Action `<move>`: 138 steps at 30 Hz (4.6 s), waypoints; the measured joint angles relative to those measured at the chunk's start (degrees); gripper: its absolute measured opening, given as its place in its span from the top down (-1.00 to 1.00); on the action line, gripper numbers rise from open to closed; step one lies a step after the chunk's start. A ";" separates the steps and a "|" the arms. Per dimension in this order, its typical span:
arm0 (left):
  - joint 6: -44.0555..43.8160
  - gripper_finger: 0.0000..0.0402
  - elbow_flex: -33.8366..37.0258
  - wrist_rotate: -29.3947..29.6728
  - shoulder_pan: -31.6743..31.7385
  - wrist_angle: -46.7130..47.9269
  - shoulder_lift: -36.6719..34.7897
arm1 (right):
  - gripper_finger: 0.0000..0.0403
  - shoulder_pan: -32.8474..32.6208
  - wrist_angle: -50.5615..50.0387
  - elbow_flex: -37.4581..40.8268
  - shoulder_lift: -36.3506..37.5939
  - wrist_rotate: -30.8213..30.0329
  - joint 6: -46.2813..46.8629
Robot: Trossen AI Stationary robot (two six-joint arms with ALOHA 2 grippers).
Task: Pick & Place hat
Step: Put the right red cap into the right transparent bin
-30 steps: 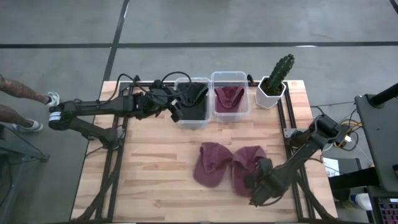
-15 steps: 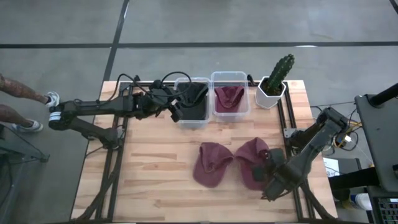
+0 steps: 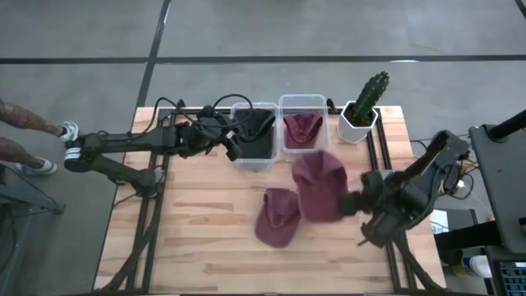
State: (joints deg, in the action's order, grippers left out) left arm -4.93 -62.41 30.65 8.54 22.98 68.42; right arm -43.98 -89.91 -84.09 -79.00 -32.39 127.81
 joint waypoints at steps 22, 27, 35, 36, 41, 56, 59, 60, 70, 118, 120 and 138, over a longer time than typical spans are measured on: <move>-2.62 -0.06 0.00 -0.02 -0.04 0.00 0.00 | 0.96 32.67 19.78 0.09 20.72 -14.12 -56.00; -2.62 -0.06 0.00 -0.02 -0.05 0.00 0.00 | 0.96 42.04 27.98 0.09 20.23 -6.91 -69.92; -0.49 -0.06 0.01 -4.64 -0.02 -3.05 0.00 | 0.96 53.98 29.31 0.16 15.66 1.18 -79.57; 0.52 -0.06 0.16 -7.03 -0.02 -4.77 -0.02 | 0.96 55.22 29.35 0.22 15.34 1.97 -80.33; 4.77 -0.06 2.68 -18.17 0.06 -14.29 -1.30 | 0.96 61.52 31.21 1.25 14.25 6.69 -83.30; 2.69 -0.06 24.16 -28.69 1.88 -29.17 -27.42 | 0.96 69.60 42.79 10.83 12.01 16.16 -82.99; 1.63 -0.06 28.05 -29.70 1.88 -30.61 -30.55 | 0.96 69.59 44.26 13.36 11.82 16.39 -81.36; 1.25 -0.06 29.13 -29.73 1.88 -30.63 -31.33 | 0.96 69.66 44.86 14.11 11.70 17.03 -81.03; -1.86 -0.06 35.20 -29.78 1.88 -30.52 -34.31 | 0.96 70.57 46.56 19.03 10.51 18.46 -78.50; -2.82 -0.06 36.48 -29.79 1.88 -30.11 -34.16 | 0.38 70.98 49.57 27.34 10.58 19.49 -76.31; -2.82 -0.06 36.48 -29.79 1.88 -30.06 -34.15 | 0.34 70.95 49.52 27.31 10.79 20.48 -76.79; -2.85 -0.06 36.48 -29.78 1.87 -29.77 -34.14 | 0.56 68.40 56.01 22.40 6.86 9.82 -81.88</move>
State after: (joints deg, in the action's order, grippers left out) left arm -7.78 -25.93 0.88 10.41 -6.79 34.28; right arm 24.43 -33.90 -61.69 -72.14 -22.58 45.93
